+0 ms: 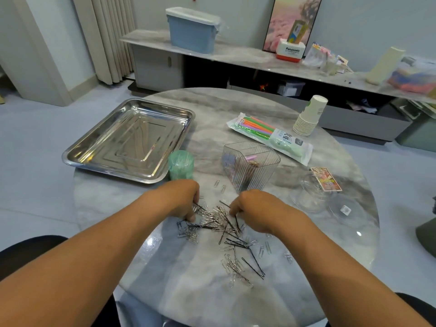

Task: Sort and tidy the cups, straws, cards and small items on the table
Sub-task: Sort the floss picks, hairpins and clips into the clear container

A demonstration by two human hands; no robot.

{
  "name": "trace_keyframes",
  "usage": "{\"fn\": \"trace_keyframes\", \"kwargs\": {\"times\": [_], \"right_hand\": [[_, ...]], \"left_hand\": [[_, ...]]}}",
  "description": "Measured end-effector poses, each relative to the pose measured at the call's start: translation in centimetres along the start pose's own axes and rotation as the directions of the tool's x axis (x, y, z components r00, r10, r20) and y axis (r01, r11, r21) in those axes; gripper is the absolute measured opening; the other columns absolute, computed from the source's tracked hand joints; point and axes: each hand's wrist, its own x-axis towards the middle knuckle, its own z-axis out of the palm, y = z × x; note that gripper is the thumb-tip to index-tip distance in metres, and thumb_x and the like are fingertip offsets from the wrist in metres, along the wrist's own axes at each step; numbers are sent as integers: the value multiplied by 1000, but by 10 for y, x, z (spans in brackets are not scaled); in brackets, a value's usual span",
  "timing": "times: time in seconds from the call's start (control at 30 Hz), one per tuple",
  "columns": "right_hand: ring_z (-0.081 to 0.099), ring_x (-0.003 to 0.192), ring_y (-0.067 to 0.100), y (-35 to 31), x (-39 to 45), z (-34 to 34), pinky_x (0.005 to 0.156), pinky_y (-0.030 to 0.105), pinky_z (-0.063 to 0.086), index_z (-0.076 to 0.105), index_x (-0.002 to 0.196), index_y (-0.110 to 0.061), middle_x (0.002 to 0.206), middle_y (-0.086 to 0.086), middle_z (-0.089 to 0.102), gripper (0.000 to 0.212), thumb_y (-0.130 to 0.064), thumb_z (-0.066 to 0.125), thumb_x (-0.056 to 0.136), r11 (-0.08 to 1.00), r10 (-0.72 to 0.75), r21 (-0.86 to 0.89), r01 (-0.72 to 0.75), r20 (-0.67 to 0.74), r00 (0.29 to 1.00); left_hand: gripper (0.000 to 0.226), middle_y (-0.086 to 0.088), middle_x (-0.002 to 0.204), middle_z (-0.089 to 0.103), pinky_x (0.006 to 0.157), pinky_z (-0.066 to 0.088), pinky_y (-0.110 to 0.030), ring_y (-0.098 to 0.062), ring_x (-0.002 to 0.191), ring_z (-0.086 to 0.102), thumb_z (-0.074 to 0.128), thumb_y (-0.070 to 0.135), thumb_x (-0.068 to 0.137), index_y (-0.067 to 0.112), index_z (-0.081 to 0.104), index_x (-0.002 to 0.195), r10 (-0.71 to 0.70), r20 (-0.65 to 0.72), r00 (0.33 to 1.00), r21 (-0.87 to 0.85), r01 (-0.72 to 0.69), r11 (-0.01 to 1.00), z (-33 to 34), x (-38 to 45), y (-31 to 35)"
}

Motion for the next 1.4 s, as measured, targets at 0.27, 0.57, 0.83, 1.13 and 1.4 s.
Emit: {"fn": "trace_keyframes", "kwargs": {"times": [0.27,0.57,0.83,1.13,1.4], "right_hand": [[66,92,28,-8,9,11,81,40,56,72,95,-9,96,8,71,18,-27,74,92,922,260,318,-222,-82,962],[51,80,26,-15,7,5,67,36,40,56,104,-9,96,7,57,13,-2,48,97,980,198,52,-194,-77,977],[61,87,22,-6,-1,-13,80,37,55,70,111,4,115,20,70,24,-5,68,89,870,327,361,-335,85,941],[44,53,17,-16,6,6,44,24,34,49,64,-10,64,3,47,27,-11,66,85,912,345,208,-353,78,935],[58,66,21,-15,8,-9,58,31,49,58,74,-12,73,3,63,12,-15,68,80,863,334,425,-274,-73,940]], "left_hand": [[38,-4,102,71,89,57,-40,-29,103,68,86,34,79,11,66,100,-106,7,994,181,103,978,-6,-13,7],[14,-7,101,73,86,58,-41,-27,95,69,67,15,89,11,72,102,11,-17,1000,195,-8,981,-4,-12,1],[22,14,79,57,51,36,-20,-4,69,53,77,19,86,31,59,83,50,-107,993,-88,-59,994,-3,5,-10],[36,14,80,52,55,33,-25,-2,71,48,85,33,78,35,53,95,6,-183,983,-61,-17,998,2,6,-14],[22,15,78,66,58,39,-24,-8,75,60,89,34,70,29,73,84,60,-89,994,97,-51,994,7,-3,-3]]}}
